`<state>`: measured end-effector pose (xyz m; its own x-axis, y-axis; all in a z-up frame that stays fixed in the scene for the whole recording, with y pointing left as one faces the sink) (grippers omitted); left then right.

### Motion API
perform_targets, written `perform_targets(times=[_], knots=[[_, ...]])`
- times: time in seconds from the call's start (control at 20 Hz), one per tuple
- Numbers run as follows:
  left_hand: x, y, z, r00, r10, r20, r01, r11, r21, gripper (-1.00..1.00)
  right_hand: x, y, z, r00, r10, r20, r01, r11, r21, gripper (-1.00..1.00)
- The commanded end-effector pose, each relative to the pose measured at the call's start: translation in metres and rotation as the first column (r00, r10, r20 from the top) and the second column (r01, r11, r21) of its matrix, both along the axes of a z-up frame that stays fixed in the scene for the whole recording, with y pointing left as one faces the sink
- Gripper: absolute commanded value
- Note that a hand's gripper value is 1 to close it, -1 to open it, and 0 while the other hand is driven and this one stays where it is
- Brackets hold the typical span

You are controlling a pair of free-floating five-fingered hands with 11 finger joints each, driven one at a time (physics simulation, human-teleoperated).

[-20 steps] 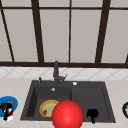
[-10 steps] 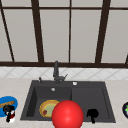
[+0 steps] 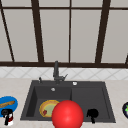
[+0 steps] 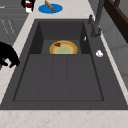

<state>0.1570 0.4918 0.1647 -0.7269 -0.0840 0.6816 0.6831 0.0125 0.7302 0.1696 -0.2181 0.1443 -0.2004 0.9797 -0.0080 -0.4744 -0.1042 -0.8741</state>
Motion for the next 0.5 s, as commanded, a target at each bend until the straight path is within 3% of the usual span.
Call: perform_targets(times=[0.0, 0.1, 0.2, 0.3, 0.35, 0.45], knots=[[0.007, 0.021, 0.008, 0.9976, 0.005, 0.068, -0.004, 0.9999, -0.017, 1.0, 0.0, 0.0, 0.0, 1.0, 0.0, 0.0, 0.0, 1.0, 0.0, 0.0], [0.014, 0.029, 0.011, 0.9975, 0.018, 0.068, -0.018, 0.9998, -0.002, 1.0, 0.0, 0.0, 0.0, 1.0, 0.0, 0.0, 0.0, 1.0, 0.0, 0.0], [0.02, 0.038, 0.005, 0.9972, 0.024, 0.07, -0.023, 0.9996, -0.014, 1.0, 0.0, 0.0, 0.0, 1.0, 0.0, 0.0, 0.0, 1.0, 0.0, 0.0], [0.025, 0.045, -0.014, 0.9985, 0.035, 0.041, -0.034, 0.9992, -0.021, 1.0, 0.0, 0.0, 0.0, 1.0, 0.0, 0.0, 0.0, 1.0, 0.0, 0.0], [0.024, 0.049, -0.024, 0.9974, 0.042, 0.058, -0.039, 0.9984, -0.04, 1.0, 0.0, 0.0, 0.0, 1.0, 0.0, 0.0, 0.0, 1.0, 0.0, 0.0], [0.025, 0.046, -0.04, 0.9951, 0.061, 0.077, -0.058, 0.9974, -0.042, 1.0, 0.0, 0.0, 0.0, 1.0, 0.0, 0.0, 0.0, 1.0, 0.0, 0.0]])
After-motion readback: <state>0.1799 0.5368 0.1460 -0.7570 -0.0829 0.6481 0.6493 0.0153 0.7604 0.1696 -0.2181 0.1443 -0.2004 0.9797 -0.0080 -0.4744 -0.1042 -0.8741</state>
